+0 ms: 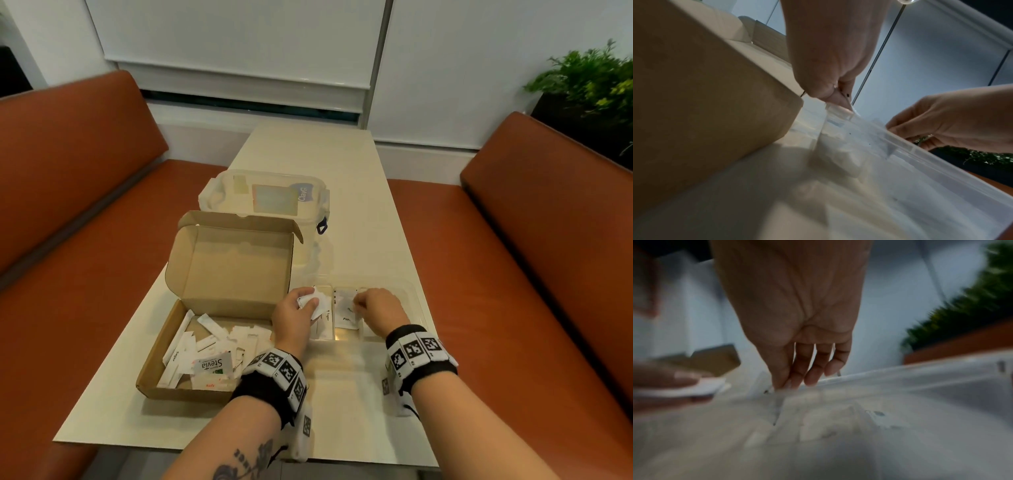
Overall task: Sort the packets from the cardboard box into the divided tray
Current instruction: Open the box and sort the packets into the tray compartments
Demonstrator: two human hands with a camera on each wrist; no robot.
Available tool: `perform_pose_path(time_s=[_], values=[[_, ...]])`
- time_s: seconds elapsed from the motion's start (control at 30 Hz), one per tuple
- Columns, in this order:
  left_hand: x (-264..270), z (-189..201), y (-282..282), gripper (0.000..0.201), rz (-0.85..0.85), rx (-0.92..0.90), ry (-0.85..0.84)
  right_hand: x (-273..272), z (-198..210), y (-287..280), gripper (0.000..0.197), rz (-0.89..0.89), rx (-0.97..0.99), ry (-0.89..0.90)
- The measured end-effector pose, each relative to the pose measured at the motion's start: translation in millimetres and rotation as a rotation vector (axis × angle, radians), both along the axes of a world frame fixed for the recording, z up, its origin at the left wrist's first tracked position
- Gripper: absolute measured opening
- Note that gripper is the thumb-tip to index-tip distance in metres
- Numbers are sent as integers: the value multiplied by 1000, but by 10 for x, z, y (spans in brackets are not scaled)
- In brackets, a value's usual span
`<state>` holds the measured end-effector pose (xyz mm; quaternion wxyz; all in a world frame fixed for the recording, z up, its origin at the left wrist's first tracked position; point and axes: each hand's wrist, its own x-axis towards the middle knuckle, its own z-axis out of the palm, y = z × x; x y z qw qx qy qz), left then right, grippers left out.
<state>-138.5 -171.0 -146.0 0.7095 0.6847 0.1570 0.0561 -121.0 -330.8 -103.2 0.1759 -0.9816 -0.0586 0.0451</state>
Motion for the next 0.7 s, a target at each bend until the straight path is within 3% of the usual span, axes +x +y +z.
perform_pose_path(time_s=[0.1,0.23,0.5,0.7], values=[[-4,-6,-7,20,0,14,8,34,-71,44,31,109,-202,22],[7,-5,-6,21,-4,43,10,75,-188,84,32,166,-283,32],[5,-11,5,18,-24,62,13,48,-340,67,15,58,-18,-89],[-5,10,2,17,-19,107,15,69,-324,101,8,57,-71,-47]])
